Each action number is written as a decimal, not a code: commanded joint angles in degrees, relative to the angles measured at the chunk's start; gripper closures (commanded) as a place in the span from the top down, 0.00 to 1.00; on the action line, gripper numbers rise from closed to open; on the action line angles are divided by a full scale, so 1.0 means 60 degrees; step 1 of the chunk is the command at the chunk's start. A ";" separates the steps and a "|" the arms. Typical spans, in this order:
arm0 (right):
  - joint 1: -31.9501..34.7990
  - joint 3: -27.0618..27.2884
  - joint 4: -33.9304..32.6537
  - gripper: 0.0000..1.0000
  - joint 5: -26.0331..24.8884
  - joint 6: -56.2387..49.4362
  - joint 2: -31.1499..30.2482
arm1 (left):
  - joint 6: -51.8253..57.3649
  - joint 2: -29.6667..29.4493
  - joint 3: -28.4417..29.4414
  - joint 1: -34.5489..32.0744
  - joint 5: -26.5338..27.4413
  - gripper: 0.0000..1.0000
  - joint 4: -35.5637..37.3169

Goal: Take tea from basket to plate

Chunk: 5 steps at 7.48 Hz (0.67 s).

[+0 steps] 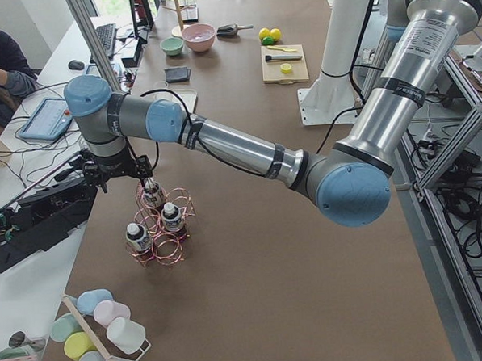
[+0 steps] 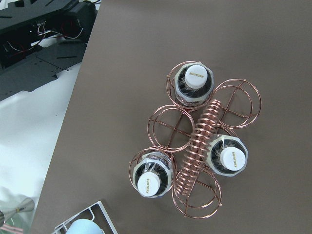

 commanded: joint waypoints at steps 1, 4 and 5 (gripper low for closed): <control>-0.0006 -0.0006 0.0000 1.00 0.0000 0.0000 0.0000 | 0.0115 -0.0216 0.0165 0.0604 -0.0016 0.98 -0.0065; -0.0006 -0.0006 0.0000 1.00 0.0000 0.0000 0.0000 | 0.0245 0.0339 0.0078 0.0957 0.0277 0.98 -0.1116; 0.0008 -0.0020 0.0000 1.00 0.0000 0.0000 0.0000 | 0.0276 0.0471 0.0164 0.1088 0.0292 0.98 -0.1482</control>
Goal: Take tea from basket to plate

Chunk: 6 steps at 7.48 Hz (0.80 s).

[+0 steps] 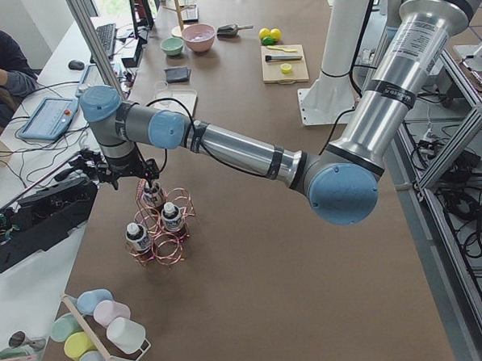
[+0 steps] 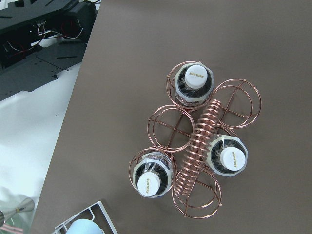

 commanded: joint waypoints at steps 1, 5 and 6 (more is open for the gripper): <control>0.0010 -0.0010 0.0000 1.00 0.0000 0.0000 0.0000 | 0.0104 0.0330 0.0048 0.0188 0.0075 0.98 -0.0661; 0.0010 -0.0010 0.0000 1.00 -0.0015 0.0000 0.0000 | -0.0042 0.0433 -0.0274 0.0320 0.0148 0.42 -0.0646; 0.0024 -0.0025 0.0000 1.00 0.0000 -0.0015 -0.0014 | -0.0043 0.0491 -0.0405 0.0305 0.0163 0.03 -0.0632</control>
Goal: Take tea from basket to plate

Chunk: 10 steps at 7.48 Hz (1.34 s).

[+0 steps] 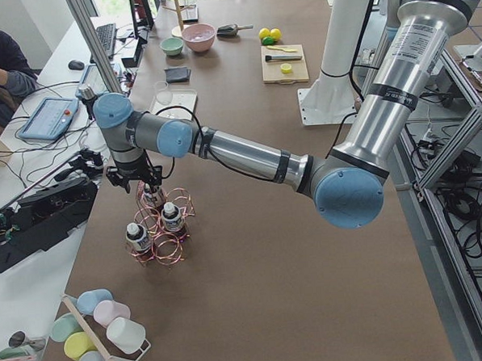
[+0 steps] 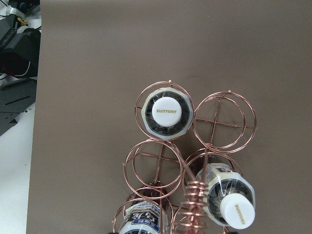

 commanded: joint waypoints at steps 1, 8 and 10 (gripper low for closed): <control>0.0015 -0.0004 0.0000 1.00 0.0006 -0.0014 -0.0014 | -0.0091 0.0543 -0.0600 -0.0019 0.0043 0.00 0.0014; 0.0044 -0.0033 0.0000 1.00 -0.0009 0.0001 0.0000 | -0.0429 -0.0313 -0.1379 -0.0107 0.0234 0.00 0.1253; 0.0044 -0.0048 0.0000 1.00 -0.0009 0.0001 0.0000 | -0.0763 -0.0711 -0.2052 -0.0035 0.0364 0.00 0.1932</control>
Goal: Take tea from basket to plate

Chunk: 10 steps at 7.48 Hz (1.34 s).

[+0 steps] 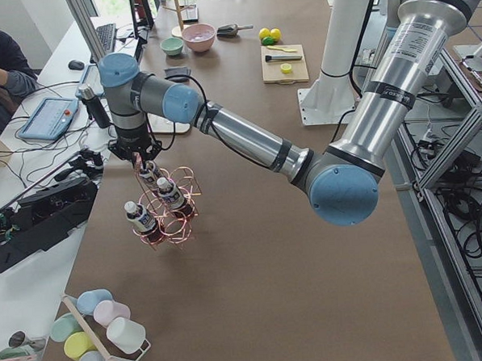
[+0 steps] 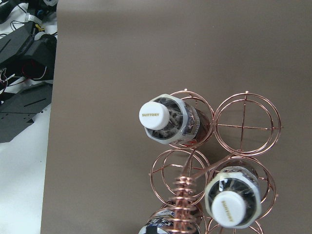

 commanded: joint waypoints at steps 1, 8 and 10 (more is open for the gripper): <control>-0.0007 -0.0008 0.0000 1.00 0.0000 0.0000 0.0015 | -0.0918 -0.0654 -0.0640 0.0148 0.0139 0.00 0.0643; -0.0007 -0.0008 0.0000 1.00 -0.0015 0.0000 0.0030 | -0.5339 -0.2966 -0.2677 0.4564 0.1467 0.00 0.1596; -0.0007 -0.0066 -0.0015 1.00 -0.0073 0.0000 0.0058 | -0.6325 -0.3642 -0.2677 0.5768 0.2187 0.00 0.1582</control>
